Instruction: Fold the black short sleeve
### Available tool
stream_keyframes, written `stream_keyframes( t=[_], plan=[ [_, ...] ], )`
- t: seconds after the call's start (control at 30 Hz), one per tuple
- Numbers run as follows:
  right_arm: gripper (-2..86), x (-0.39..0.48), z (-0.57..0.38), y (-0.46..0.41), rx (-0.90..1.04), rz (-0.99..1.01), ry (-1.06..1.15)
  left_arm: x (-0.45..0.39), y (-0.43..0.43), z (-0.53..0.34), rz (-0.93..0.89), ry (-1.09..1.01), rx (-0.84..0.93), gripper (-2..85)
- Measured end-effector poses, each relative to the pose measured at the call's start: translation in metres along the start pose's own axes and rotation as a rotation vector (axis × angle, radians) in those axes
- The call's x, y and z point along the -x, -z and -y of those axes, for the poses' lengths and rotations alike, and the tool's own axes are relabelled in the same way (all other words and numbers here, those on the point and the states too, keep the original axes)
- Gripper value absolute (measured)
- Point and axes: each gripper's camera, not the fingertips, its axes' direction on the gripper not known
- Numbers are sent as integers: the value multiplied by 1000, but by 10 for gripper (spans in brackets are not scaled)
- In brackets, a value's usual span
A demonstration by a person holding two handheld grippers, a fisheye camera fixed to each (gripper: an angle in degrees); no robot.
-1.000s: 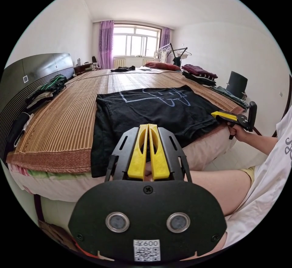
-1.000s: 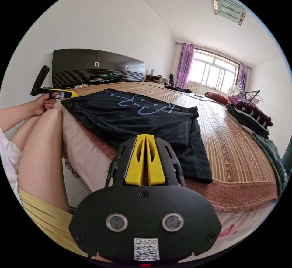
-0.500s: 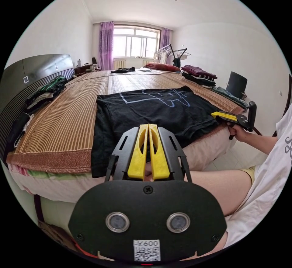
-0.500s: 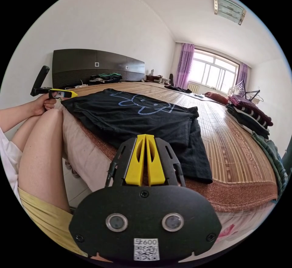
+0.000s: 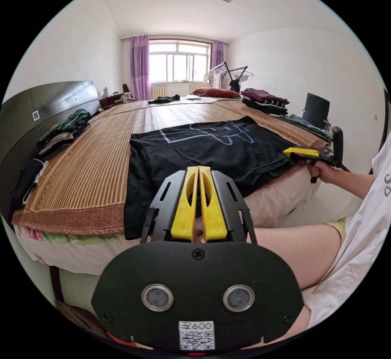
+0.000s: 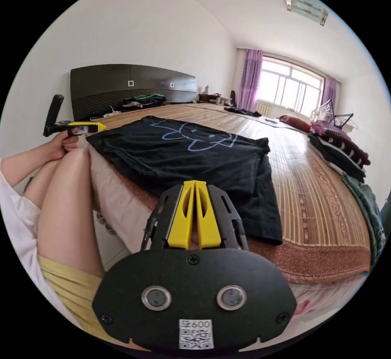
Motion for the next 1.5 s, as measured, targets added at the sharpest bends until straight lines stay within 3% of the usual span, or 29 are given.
stream_keyframes(
  t=[0.17, 0.33, 0.47, 0.63, 0.77, 1.03, 1.07, 1.13, 1.37, 1.5],
  plan=[
    [-8, 34, 24, 32, -206, 54, -118, -31, 5, -19, 1, -98, -31, 2],
    [-8, 73, 52, -28, 118, 116, -12, -71, -7, -27, 20, -220, 43, 3],
    [-8, 101, 59, -30, 197, 55, -79, -99, -4, -37, 53, -282, 54, 2],
    [-9, 105, 76, -19, 210, 119, -156, -123, -1, -37, 64, -313, 83, 2],
    [-9, 103, 85, 5, 87, -70, -200, -138, 4, -16, 8, -311, 143, 2],
    [-8, 107, 114, -32, 213, -135, -180, -180, 11, 41, -124, -367, 254, 2],
    [-8, 108, 113, -46, 328, -198, -156, -189, 3, 44, -109, -395, 316, 2],
    [-8, 110, 115, -43, 316, -206, -102, -196, -12, 42, -68, -398, 417, 4],
    [-7, 98, 137, -31, 367, -162, -173, -212, 34, 48, -78, -318, 349, 7],
    [-1, 87, 143, -1, 251, -157, -329, -238, 65, 55, -22, -335, 318, 8]
  ],
)
